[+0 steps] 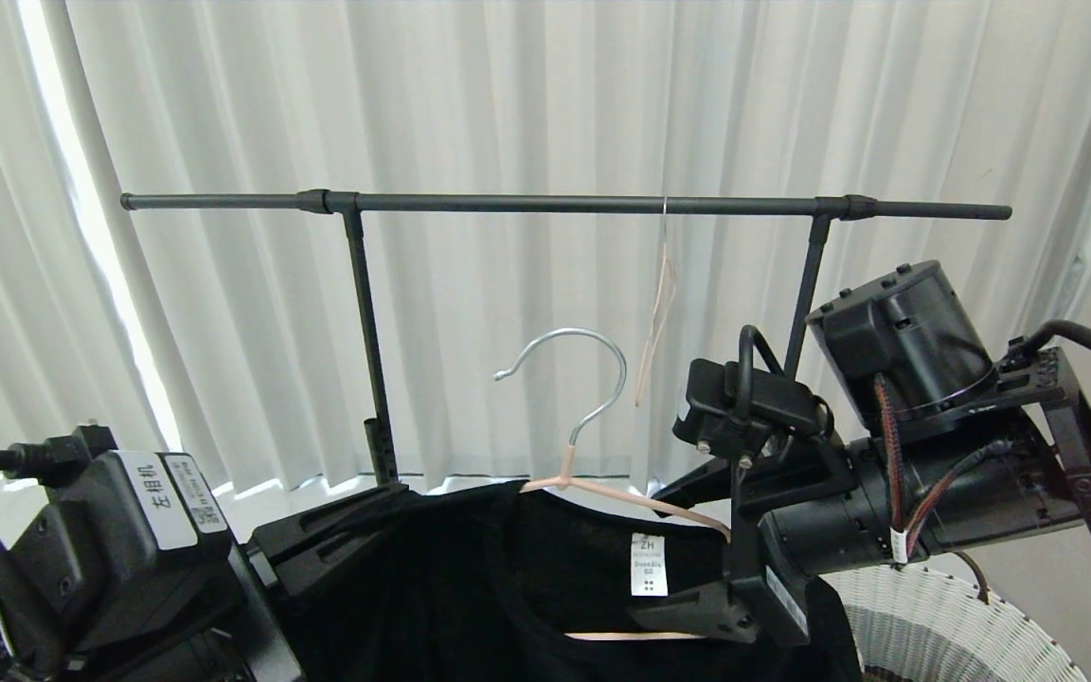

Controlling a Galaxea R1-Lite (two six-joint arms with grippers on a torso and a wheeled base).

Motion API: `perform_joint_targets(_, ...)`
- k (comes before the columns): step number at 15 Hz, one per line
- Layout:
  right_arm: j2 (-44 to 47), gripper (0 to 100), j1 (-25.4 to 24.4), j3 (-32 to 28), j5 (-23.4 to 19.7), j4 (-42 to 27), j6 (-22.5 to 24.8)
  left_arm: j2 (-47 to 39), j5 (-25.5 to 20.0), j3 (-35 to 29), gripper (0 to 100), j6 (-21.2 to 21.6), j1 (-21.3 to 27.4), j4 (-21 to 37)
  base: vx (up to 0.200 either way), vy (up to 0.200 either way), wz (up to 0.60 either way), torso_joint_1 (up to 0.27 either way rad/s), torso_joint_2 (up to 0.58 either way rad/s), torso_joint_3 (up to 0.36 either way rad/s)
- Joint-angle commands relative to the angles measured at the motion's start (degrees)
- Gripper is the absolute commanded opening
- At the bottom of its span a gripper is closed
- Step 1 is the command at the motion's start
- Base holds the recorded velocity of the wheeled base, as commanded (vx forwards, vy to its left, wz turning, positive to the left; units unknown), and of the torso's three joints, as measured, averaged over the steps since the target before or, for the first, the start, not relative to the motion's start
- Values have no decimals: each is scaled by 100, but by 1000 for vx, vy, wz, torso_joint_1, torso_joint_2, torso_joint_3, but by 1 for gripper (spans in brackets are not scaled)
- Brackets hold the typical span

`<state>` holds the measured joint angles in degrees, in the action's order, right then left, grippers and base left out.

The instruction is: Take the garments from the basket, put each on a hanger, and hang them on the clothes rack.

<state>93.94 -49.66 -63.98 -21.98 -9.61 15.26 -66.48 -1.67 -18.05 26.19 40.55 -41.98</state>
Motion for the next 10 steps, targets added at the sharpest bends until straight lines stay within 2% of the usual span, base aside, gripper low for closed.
perform_joint_targets(1,1,0,1,-1,1,3,3,3,0,-5,0,1,-3,-3,0,0,0,0,0,0)
perform_joint_targets(8,-7,0,27,-1,141,47,38,3,0,4,0,9,-3,-12,0,0,0,0,0,0)
perform_joint_targets(9,-43,0,27,-10,150,73,47,-15,9,4,100,9,-3,-12,0,0,0,0,0,0)
perform_joint_targets(10,-51,0,45,-10,159,82,91,-23,9,4,100,9,-3,-12,0,0,0,0,0,0)
